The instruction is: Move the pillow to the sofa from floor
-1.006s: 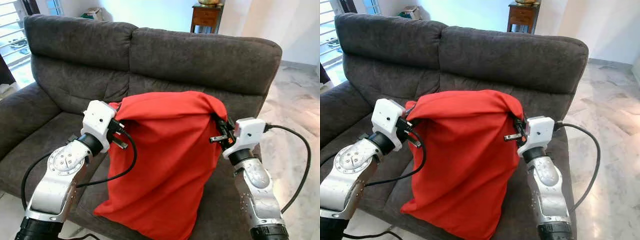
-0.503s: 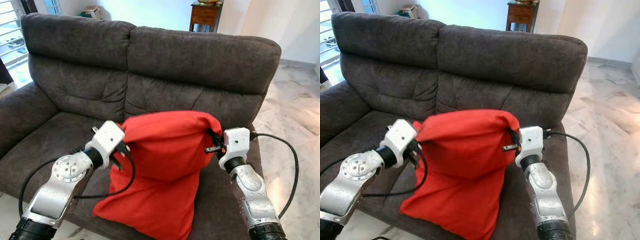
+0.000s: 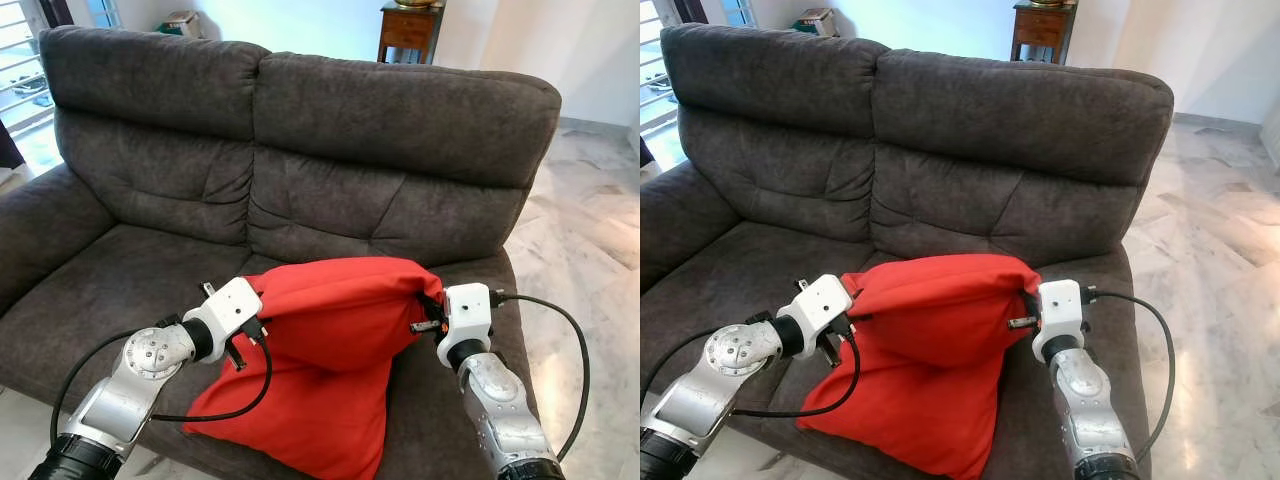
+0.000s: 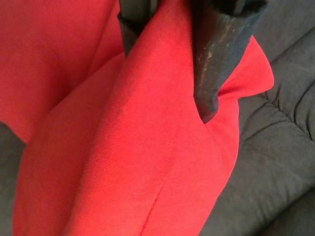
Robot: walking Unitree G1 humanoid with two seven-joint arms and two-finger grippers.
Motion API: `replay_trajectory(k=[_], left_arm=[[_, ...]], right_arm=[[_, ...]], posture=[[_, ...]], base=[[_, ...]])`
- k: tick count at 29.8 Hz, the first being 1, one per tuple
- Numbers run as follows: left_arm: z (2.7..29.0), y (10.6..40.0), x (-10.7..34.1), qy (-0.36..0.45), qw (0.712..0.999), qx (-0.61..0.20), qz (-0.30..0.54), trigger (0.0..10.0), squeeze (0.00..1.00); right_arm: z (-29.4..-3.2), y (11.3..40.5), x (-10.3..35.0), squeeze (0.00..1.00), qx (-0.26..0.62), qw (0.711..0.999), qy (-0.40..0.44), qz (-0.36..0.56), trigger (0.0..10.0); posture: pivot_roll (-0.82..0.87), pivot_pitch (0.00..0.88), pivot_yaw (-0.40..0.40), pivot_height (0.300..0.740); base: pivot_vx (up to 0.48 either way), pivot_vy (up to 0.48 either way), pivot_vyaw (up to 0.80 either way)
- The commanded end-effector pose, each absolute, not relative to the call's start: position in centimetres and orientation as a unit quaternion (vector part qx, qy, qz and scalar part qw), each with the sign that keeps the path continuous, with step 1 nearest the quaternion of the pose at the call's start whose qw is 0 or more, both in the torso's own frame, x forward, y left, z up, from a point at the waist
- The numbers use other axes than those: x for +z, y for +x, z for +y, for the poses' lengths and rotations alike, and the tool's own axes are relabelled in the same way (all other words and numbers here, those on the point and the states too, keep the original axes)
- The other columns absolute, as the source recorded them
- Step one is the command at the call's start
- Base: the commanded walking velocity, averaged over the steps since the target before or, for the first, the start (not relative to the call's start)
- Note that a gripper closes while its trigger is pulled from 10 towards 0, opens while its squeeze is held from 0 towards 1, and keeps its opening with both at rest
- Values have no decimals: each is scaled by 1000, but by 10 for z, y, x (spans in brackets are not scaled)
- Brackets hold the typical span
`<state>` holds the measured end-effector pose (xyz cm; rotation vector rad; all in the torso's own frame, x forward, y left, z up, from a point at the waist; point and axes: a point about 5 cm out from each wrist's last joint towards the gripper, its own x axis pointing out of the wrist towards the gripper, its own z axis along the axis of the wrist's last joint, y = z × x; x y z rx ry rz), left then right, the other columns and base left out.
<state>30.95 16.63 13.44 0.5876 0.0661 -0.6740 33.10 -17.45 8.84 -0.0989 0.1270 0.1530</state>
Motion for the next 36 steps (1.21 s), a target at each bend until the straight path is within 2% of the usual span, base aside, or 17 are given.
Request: replay_trajectory(k=[1, 2, 3, 5, 6, 7, 8, 9, 22, 23, 24, 26, 27, 30, 31, 34, 36], left_arm=[[201, 311, 125, 294, 915, -266, 71, 10000, 0], [201, 311, 125, 294, 915, -266, 71, 10000, 0], [200, 311, 124, 288, 914, -276, 71, 10000, 1000], [199, 310, 123, 289, 913, -281, 70, 10000, 1000], [198, 310, 123, 290, 912, -282, 69, 10000, 1000], [198, 310, 123, 290, 912, -283, 69, 10000, 1000], [198, 310, 123, 288, 912, -283, 67, 10000, 1000], [198, 311, 123, 289, 913, -282, 65, 10000, 1000], [194, 310, 126, 290, 912, -285, 53, 10000, 1000], [193, 310, 125, 290, 912, -285, 53, 10000, 1000], [191, 309, 124, 285, 914, -285, 53, 10000, 1000], [188, 307, 116, 260, 923, -277, 57, 10000, 1000], [188, 307, 114, 250, 927, -272, 58, 10000, 953], [195, 308, 99, 172, 961, -206, 67, 10000, 953], [208, 304, 84, 118, 977, -150, 90, 10000, 0], [236, 283, 40, 46, 985, -41, 162, 10000, 0], [242, 268, 21, 49, 978, -32, 200, 10000, 0]], right_arm=[[-212, 324, 77, 0, -22, 994, -46, 96, 10000], [-212, 324, 77, 0, -22, 994, -46, 96, 10000], [-212, 323, 75, 0, -23, 994, -41, 99, 10000], [-213, 322, 72, 0, -26, 994, -39, 103, 10000], [-213, 321, 72, 267, -26, 993, -39, 105, 10000], [-213, 321, 71, 267, -26, 993, -39, 105, 10000], [-213, 321, 71, 855, -26, 993, -38, 105, 10000], [-213, 321, 71, 1000, -25, 993, -36, 105, 10000], [-210, 326, 78, 1000, -25, 996, -33, 79, 10000], [-210, 326, 79, 102, -24, 996, -33, 76, 10000], [-209, 326, 79, 0, -25, 996, -32, 74, 10000], [-211, 326, 77, 0, -32, 996, -30, 78, 10000], [-212, 325, 76, 0, -34, 996, -29, 81, 10000], [-217, 319, 65, 0, -37, 995, -15, 93, 10000], [-228, 308, 50, 0, -56, 991, -5, 117, 10000], [-255, 276, 16, 0, -115, 977, 13, 178, 10000], [-270, 255, 0, 0, -156, 964, 17, 213, 10000]], posture=[[73, 109, 0, 740], [73, 109, 0, 740], [69, 111, 1, 740], [70, 111, 1, 740], [72, 111, 0, 740], [72, 111, 0, 740], [72, 112, -1, 740], [72, 111, 0, 740], [77, 111, -3, 740], [77, 111, -3, 740], [79, 109, -2, 740], [77, 107, 0, 740], [77, 107, 0, 740], [81, 102, 1, 740], [81, 95, 8, 740], [69, 87, 15, 740], [71, 82, 20, 740]], base=[[0, 0, 0], [0, 0, 0], [0, 0, 0], [0, 0, 0], [0, 0, 0], [0, 0, 0], [0, 0, 0], [0, 0, 0], [0, 0, 0], [0, 0, 0], [0, 0, 0], [0, 0, 0], [0, 0, 0], [0, 0, 0], [0, 0, 0], [0, 0, 0], [0, 0, 0]])
